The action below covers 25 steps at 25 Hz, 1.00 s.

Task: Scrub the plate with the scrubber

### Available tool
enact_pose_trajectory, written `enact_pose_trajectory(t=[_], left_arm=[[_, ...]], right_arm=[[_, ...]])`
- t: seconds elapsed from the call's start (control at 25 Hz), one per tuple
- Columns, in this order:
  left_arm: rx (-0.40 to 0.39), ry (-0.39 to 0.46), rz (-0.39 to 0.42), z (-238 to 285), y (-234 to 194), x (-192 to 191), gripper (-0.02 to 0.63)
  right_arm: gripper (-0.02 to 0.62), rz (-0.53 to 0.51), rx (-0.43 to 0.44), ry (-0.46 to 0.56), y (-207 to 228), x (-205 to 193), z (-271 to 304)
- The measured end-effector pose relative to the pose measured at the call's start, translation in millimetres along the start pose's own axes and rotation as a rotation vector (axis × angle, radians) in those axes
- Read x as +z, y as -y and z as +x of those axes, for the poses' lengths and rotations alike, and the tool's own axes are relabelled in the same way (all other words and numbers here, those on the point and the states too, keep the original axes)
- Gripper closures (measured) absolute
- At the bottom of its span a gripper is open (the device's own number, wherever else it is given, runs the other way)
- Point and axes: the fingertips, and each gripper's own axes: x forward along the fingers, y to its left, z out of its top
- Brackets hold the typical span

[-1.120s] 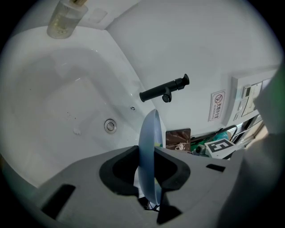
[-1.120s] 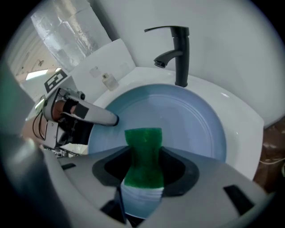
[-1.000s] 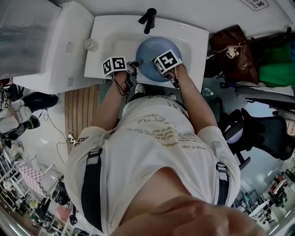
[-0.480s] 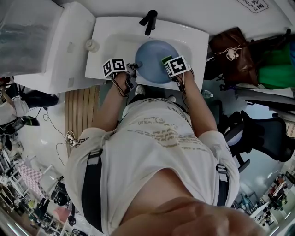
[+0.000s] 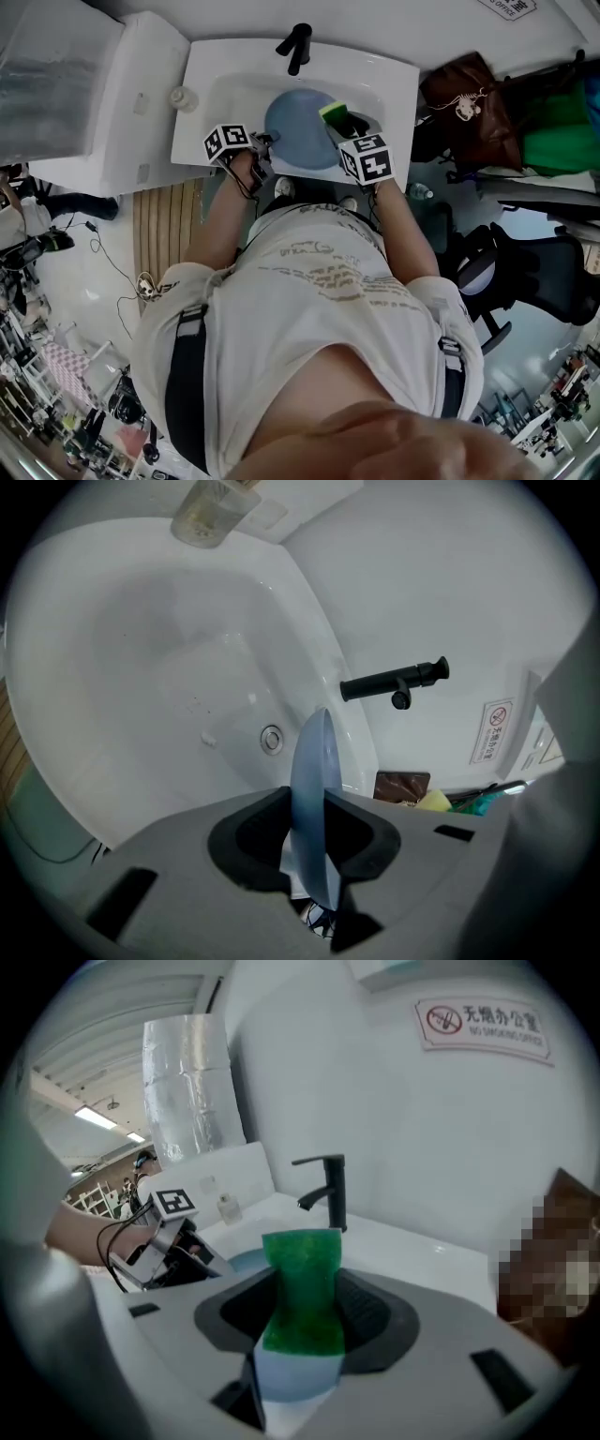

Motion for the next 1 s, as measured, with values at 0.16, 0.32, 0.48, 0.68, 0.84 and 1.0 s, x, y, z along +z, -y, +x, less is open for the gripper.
enact_pose_trajectory(t=[0.16,0.32,0.48,0.68,0.84,1.0], left_arm=[[0.043,0.004,-0.056,1.7,-10.0,0.6,0.521],[0.047,0.012,-0.124,5.6,-15.8,-0.5,0.520],[0.058,0.025,-0.178,8.7,-20.9,-1.1,0.509],[0.063,0.056,-0.293,12.3,-26.7,0.0,0.483],[0.050,0.059,-0.332,15.4,-25.4,-0.9,0.483],[0.044,0.066,-0.384,20.3,-26.6,-2.4,0.483]], right_arm=[[0.396,-0.015,-0.044,0.155,-1.2,20.8,-20.8],[0.396,0.000,-0.054,0.214,-2.8,23.5,-36.2],[0.396,0.021,-0.059,0.204,0.3,12.1,-42.0],[0.396,0.039,-0.058,0.201,1.9,3.8,-44.9],[0.394,0.038,-0.057,0.205,2.1,3.7,-47.5],[0.394,0.037,-0.060,0.206,3.6,3.7,-49.4]])
